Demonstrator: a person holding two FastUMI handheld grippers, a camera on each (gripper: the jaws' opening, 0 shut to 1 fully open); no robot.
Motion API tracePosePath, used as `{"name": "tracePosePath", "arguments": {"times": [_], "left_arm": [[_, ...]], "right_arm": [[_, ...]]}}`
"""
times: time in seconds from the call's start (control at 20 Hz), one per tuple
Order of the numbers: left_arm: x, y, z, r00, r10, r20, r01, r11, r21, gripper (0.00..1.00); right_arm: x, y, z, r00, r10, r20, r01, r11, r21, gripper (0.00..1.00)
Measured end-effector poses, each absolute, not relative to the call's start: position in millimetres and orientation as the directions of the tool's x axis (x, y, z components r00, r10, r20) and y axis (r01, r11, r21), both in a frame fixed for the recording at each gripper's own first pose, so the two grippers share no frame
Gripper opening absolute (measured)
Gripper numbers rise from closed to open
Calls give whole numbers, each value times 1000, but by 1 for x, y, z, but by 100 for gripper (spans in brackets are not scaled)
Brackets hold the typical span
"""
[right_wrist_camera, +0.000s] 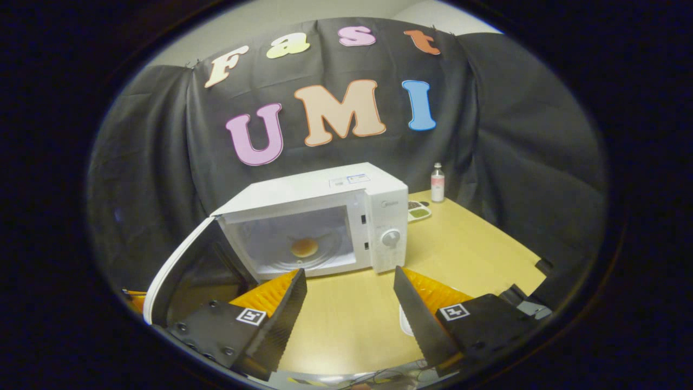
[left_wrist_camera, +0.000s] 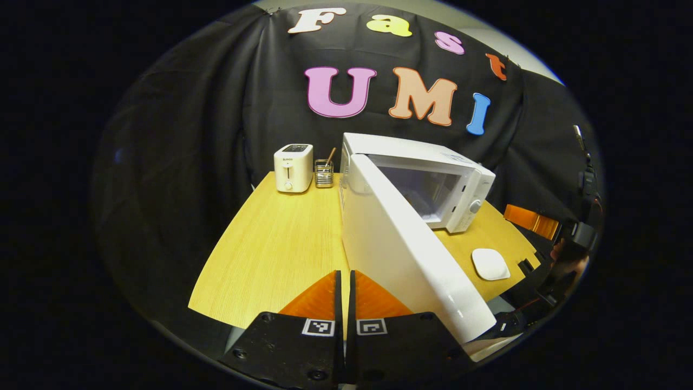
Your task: Open the microwave oven with the left hand, put the food in, and close the microwave oven.
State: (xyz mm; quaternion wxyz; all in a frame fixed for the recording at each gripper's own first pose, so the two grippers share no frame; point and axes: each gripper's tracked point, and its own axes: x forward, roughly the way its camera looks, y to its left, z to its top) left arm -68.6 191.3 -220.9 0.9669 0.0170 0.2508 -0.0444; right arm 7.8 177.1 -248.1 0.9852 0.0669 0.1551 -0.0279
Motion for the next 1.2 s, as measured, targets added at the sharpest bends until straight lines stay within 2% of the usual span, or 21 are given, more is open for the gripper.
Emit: {"name": "tracePosePath", "arguments": {"times": [0.25, 0.65, 0.7, 0.9, 0.95, 1.0, 1.15, 1.2], "left_arm": [[-72, 174, -217, 871, -63, -488, 89, 996, 30, 1], [-65, 128, -215, 871, -35, -491, 65, 997, 44, 0], [-63, 121, -215, 871, -30, -491, 62, 997, 48, 0], [-53, 87, -216, 866, -51, -497, 79, 996, 35, 0], [-50, 78, -217, 864, -61, -500, 88, 996, 31, 0], [-45, 69, -216, 863, -71, -500, 100, 995, 31, 1], [-29, 38, -215, 860, -113, -498, 143, 990, 22, 1], [-24, 28, -215, 858, -129, -498, 158, 987, 16, 1]], "right_arm": [[-7, 150, -235, 951, -36, -307, 78, 989, 125, 91], [2, 104, -228, 948, -23, -317, 69, 988, 136, 92], [3, 99, -229, 947, -18, -321, 66, 988, 141, 99], [9, 76, -228, 945, -12, -327, 64, 987, 148, 100], [9, 71, -227, 944, -12, -329, 66, 986, 153, 92], [9, 66, -228, 943, -12, -332, 68, 985, 158, 100], [5, 46, -233, 938, -35, -344, 94, 983, 156, 100], [5, 39, -232, 938, -45, -344, 103, 983, 153, 92]]}}
